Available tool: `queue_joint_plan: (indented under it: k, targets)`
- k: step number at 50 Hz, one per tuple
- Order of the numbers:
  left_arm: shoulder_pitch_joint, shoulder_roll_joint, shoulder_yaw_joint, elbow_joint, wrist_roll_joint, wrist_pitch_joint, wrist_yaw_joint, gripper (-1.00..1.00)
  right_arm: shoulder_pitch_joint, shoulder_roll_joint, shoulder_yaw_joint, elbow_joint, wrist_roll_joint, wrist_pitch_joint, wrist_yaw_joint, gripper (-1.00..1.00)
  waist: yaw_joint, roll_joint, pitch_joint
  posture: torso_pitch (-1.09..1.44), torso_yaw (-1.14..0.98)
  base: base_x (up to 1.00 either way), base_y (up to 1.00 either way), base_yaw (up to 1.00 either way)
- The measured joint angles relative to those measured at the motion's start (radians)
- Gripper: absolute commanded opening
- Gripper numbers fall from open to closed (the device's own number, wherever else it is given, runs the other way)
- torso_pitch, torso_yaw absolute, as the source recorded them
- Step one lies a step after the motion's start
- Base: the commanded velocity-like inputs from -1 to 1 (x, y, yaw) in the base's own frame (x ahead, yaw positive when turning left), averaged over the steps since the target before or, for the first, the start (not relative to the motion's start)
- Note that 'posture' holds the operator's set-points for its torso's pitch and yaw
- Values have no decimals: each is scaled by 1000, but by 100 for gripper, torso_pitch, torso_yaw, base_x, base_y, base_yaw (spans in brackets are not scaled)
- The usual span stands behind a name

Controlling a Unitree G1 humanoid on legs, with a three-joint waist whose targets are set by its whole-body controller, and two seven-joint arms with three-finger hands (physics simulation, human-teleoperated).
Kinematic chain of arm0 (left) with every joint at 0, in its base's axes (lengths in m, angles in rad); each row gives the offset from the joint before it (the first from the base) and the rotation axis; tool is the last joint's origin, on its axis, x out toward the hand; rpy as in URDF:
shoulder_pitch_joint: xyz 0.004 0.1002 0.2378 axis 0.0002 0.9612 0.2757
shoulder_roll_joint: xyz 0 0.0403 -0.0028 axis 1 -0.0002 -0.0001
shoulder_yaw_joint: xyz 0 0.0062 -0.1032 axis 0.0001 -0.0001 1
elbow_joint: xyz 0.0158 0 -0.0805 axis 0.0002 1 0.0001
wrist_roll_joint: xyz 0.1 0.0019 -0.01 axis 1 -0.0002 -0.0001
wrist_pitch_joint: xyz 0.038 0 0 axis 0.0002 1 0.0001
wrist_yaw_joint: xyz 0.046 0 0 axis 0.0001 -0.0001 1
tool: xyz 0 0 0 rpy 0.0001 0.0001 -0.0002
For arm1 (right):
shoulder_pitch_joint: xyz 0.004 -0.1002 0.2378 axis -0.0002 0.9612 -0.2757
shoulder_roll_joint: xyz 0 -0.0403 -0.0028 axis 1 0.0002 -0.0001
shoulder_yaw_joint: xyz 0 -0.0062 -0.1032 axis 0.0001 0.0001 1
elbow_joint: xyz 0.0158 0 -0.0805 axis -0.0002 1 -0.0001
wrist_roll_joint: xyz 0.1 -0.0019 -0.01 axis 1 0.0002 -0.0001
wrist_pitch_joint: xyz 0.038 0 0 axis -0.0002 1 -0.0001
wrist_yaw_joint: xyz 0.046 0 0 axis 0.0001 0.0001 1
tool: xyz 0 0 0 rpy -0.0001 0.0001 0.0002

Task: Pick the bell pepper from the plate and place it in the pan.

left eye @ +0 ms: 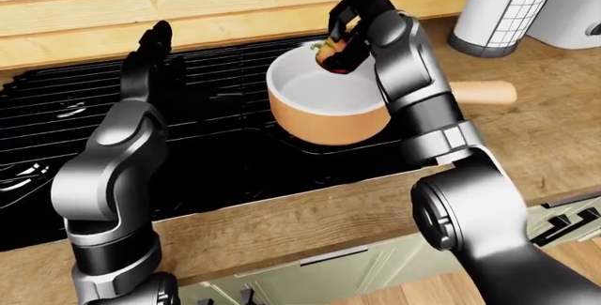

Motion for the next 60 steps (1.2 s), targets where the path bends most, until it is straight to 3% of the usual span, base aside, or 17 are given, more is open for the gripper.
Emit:
queue_joint_plan:
  k: [20, 38, 54, 60]
  targets:
    - [14, -3, -5, -3, -2, -8, 1, 100, -73, 6, 6, 253, -86, -149, -25, -100, -2, 5, -3, 0, 0, 0, 0, 0]
    - [30, 2, 8, -4, -4, -17, -7, 100, -96, 47, 2, 456, -56, -265, -202, -100, -1, 8, -7, 0, 0, 0, 0, 0]
    - [54, 9, 20, -10, -16, -27, -5, 100, -87, 67, 8, 484, -98, -282, -270, -100, 2, 9, -9, 0, 0, 0, 0, 0]
    - [57, 7, 20, -14, -19, -26, -2, 100, -79, 69, 8, 483, -100, -281, -268, -87, 2, 9, -10, 0, 0, 0, 0, 0]
